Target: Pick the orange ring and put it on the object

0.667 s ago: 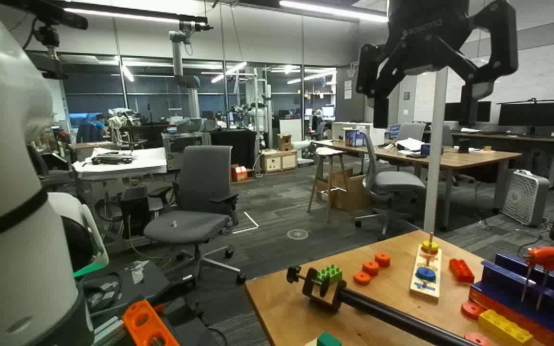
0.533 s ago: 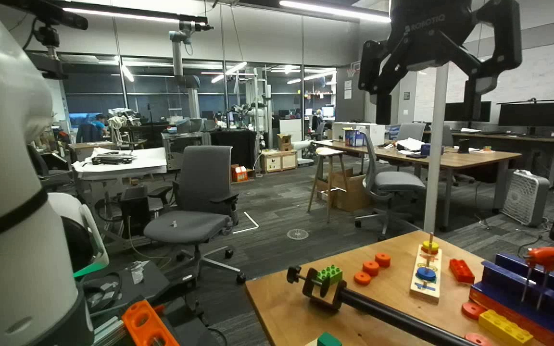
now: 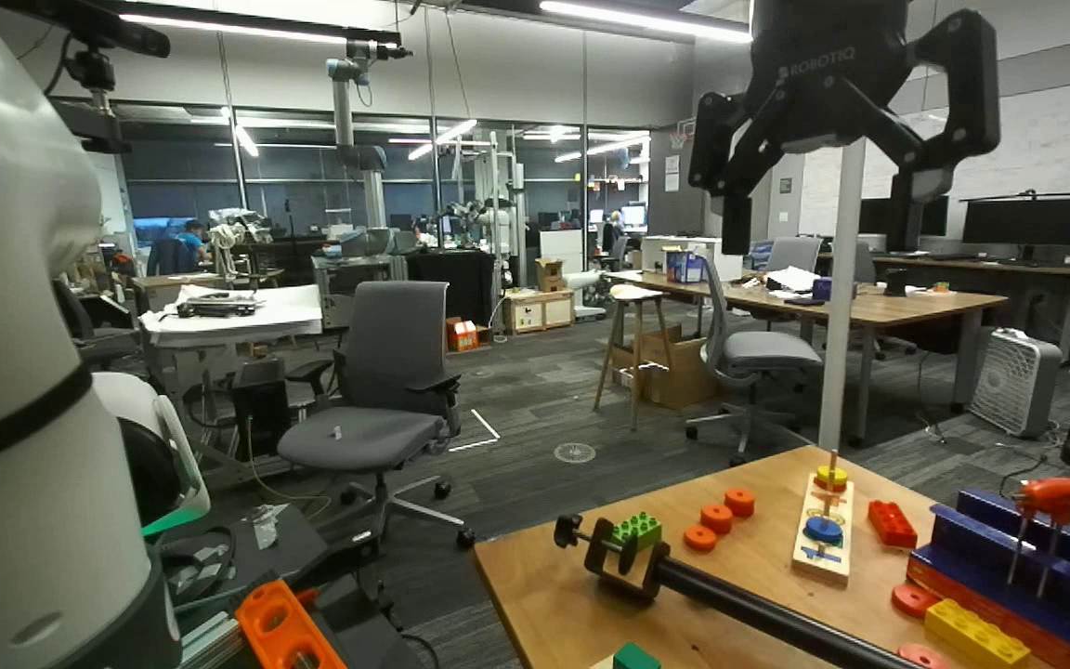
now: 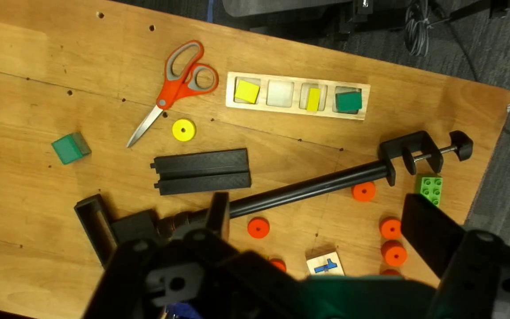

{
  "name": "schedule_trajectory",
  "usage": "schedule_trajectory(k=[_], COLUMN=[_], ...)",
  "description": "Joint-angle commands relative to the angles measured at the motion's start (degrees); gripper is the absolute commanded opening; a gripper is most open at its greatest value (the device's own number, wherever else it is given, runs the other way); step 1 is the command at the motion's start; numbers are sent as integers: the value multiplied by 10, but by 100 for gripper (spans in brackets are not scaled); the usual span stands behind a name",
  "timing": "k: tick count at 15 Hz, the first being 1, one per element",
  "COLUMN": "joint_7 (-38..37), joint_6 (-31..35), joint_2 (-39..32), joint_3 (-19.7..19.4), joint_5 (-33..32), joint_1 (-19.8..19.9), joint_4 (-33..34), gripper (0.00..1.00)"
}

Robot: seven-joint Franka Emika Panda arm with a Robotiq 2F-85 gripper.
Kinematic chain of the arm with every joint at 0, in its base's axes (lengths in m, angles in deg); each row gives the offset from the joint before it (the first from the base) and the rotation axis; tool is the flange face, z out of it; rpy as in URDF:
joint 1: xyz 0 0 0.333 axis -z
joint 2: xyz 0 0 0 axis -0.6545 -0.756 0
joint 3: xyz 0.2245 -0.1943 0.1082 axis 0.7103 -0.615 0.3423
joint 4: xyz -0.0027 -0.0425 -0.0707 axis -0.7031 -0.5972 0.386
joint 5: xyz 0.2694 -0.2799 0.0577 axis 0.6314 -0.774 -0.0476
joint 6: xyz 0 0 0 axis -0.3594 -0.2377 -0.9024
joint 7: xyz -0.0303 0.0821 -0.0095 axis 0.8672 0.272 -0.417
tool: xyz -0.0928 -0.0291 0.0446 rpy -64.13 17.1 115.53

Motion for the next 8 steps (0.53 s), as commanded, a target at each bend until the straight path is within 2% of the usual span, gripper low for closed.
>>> schedule_trajectory(k=[1, 5, 8], joint_7=[-1, 12, 5], joint_6=[49, 126, 217], joint_2=[-38, -102, -161], joint_3=[6, 16, 30], joint_5=[3, 20, 32], joint_1=[-9, -30, -43], joint_4=[-13, -36, -59], gripper=[100, 100, 100])
